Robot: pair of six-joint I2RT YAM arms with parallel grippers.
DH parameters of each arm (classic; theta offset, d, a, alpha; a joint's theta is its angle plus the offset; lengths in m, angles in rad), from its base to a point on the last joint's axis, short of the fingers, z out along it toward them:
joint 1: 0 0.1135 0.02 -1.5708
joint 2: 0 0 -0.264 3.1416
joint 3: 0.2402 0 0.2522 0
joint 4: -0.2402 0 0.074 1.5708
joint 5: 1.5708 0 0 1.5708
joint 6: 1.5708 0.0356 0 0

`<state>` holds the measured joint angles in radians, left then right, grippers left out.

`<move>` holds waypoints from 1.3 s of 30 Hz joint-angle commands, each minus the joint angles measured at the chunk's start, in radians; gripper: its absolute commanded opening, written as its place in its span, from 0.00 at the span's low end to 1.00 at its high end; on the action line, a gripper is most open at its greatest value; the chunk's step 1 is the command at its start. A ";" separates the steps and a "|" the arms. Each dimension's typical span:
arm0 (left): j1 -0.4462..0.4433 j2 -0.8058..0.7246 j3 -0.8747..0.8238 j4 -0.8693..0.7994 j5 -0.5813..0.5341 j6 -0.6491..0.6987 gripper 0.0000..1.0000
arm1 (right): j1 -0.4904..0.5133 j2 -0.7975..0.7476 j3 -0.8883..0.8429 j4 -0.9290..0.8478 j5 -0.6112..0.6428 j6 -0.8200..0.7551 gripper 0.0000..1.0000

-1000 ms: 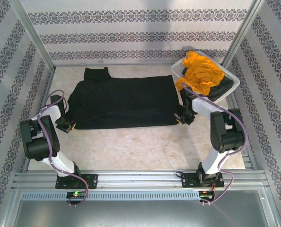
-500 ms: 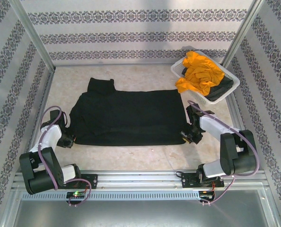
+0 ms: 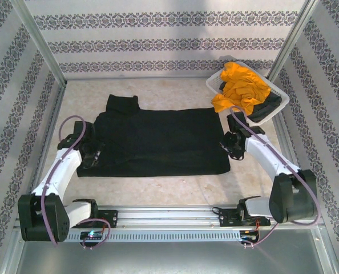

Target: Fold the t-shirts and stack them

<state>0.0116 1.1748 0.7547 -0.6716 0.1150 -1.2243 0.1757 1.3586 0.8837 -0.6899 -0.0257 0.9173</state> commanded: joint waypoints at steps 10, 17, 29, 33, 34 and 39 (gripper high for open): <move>-0.156 0.145 -0.016 0.063 0.071 -0.187 0.52 | 0.038 0.104 0.048 0.084 -0.069 0.011 0.26; -0.179 0.170 -0.021 0.053 0.066 -0.219 0.51 | 0.047 0.108 0.055 0.135 -0.141 0.011 0.27; -0.196 0.257 0.078 0.113 0.037 -0.193 0.02 | 0.064 0.133 0.069 0.213 -0.255 0.002 0.29; -0.210 0.317 0.174 0.091 0.026 -0.116 0.00 | 0.060 0.129 0.070 0.211 -0.255 0.004 0.28; -0.214 0.341 0.201 0.090 0.029 -0.096 0.00 | 0.059 0.129 0.071 0.209 -0.255 0.005 0.28; -0.239 0.495 0.383 0.028 0.041 0.075 0.00 | 0.057 0.127 0.074 0.205 -0.260 0.007 0.28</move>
<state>-0.2043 1.6012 1.0561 -0.5842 0.1612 -1.2846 0.2317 1.4868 0.9344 -0.4740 -0.2749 0.9180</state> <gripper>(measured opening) 0.054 0.280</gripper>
